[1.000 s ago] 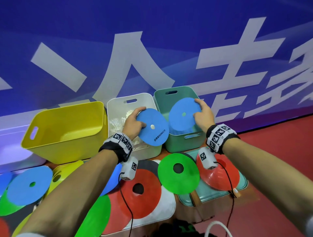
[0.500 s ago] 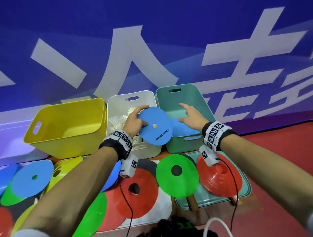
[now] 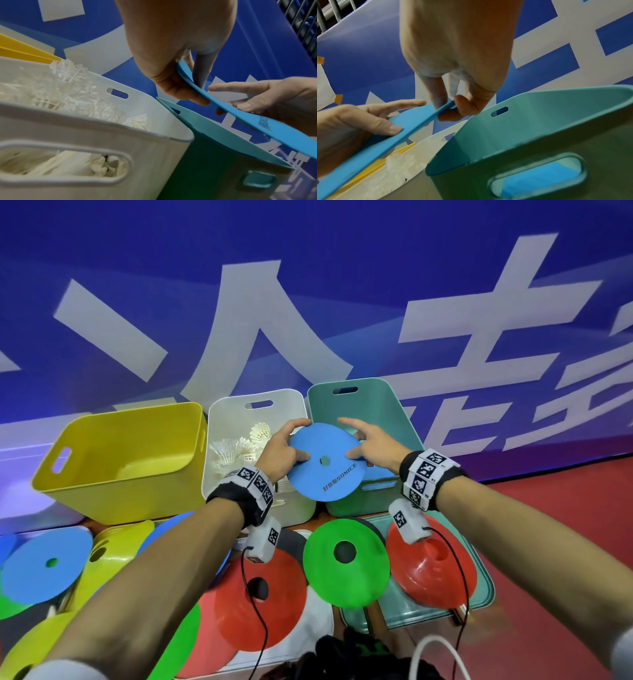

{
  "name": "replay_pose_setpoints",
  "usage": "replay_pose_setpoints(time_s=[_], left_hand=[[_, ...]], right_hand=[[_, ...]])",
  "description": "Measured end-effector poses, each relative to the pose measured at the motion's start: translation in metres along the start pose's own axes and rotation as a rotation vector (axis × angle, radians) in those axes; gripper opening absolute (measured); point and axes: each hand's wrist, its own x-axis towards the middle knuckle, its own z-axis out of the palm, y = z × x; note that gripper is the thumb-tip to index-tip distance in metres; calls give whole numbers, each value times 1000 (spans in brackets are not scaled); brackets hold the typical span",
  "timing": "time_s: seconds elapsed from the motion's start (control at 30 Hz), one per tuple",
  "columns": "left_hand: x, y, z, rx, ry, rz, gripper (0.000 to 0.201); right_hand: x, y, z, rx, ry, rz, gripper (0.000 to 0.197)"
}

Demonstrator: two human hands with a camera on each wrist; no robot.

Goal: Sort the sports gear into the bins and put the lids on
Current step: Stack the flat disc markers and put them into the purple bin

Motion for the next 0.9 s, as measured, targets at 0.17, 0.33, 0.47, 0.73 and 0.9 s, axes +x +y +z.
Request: replay_pose_setpoints(time_s=[0.17, 0.33, 0.47, 0.73, 0.9], left_hand=[[9, 2, 6, 113, 0, 18, 60], [15, 0, 7, 114, -2, 7, 60], [17, -13, 1, 232, 37, 12, 58], [8, -38, -20, 434, 104, 129, 48], [-11, -51, -38, 533, 171, 134, 50]], right_hand=[[6, 1, -8, 47, 57, 34, 66], [18, 8, -27, 55, 271, 30, 65], [21, 19, -36, -197, 201, 140, 70], [23, 18, -13, -603, 114, 205, 79], [30, -12, 24, -628, 130, 27, 69]])
